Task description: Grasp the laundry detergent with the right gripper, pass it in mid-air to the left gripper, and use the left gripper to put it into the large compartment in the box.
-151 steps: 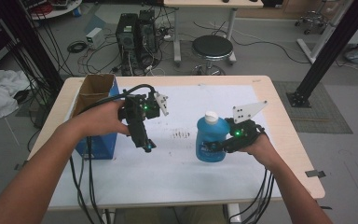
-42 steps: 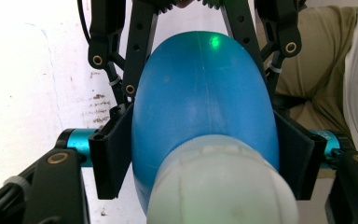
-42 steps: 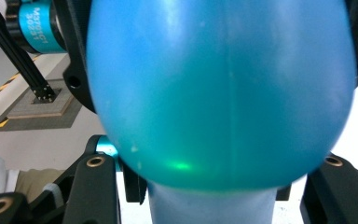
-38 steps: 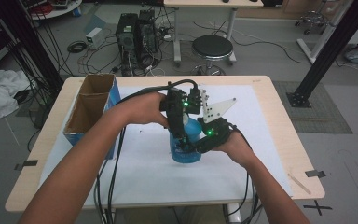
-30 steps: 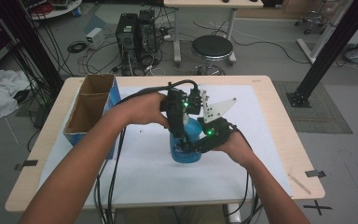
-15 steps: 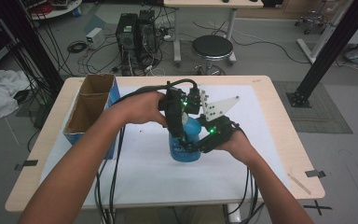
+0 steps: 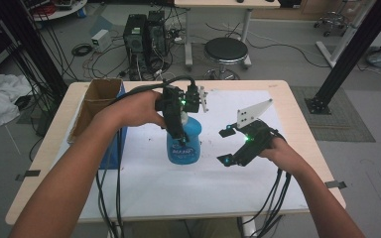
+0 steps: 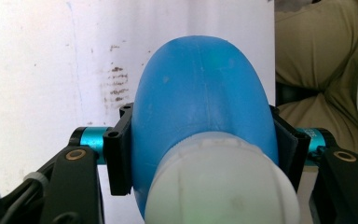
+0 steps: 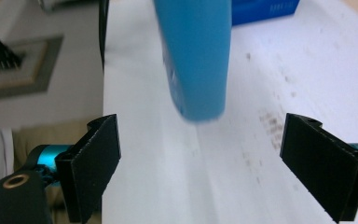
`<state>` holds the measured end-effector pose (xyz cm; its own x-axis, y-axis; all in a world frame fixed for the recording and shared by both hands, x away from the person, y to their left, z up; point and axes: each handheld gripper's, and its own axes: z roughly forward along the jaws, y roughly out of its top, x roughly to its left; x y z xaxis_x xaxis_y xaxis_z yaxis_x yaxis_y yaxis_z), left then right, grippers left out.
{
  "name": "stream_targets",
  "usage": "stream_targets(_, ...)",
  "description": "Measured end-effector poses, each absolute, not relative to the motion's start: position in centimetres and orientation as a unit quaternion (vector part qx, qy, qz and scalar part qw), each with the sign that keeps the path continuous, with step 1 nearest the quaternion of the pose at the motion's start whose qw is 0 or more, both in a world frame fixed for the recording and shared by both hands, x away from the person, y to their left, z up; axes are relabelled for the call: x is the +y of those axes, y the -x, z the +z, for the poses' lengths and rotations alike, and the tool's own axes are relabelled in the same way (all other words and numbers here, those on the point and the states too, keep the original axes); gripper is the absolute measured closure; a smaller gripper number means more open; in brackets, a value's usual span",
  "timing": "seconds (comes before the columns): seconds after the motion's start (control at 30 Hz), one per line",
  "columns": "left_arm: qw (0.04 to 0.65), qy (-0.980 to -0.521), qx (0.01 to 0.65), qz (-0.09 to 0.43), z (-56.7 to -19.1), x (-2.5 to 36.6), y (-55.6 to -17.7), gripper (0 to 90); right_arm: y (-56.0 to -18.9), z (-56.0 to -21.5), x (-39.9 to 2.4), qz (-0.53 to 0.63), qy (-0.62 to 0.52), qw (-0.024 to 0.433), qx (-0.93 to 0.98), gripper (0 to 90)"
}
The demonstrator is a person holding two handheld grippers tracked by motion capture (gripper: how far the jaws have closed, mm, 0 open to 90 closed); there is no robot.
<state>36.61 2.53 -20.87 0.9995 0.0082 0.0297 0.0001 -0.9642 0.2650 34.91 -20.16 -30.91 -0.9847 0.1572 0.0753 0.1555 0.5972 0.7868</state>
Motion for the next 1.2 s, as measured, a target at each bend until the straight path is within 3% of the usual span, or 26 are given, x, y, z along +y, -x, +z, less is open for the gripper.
stream_targets(0.17, 0.129, -0.991, 0.016, 0.027, -20.8, 3.1, -36.8, 37.7, -34.8, -30.3, -21.1, 0.392, -0.117, 0.035, 0.912, 11.4)
stream_targets(0.37, 0.131, -0.99, 0.037, 0.033, -20.7, 4.1, -37.2, 37.8, -34.8, -29.8, -22.8, 0.335, -0.121, 0.011, 0.934, 11.2)
stream_targets(0.4, 0.131, -0.99, 0.042, 0.036, -20.6, 4.2, -37.3, 37.8, -34.8, -29.7, -23.2, 0.326, -0.134, 0.009, 0.936, 9.4)
stream_targets(0.43, 0.132, -0.989, 0.048, 0.04, -20.6, 4.4, -37.4, 37.8, -34.9, -29.7, -23.5, 0.317, -0.141, 0.011, 0.938, 1.2)
stream_targets(0.47, 0.132, -0.989, 0.05, 0.042, -20.6, 4.6, -37.4, 37.7, -35.1, -29.7, -23.9, 0.302, -0.159, 0.011, 0.94, 0.5)
stream_targets(1.2, 0.132, -0.977, 0.148, 0.075, -17.0, 8.9, -38.3, 37.7, -35.1, -28.6, -30.4, 0.193, -0.224, 0.051, 0.954, 1.1)
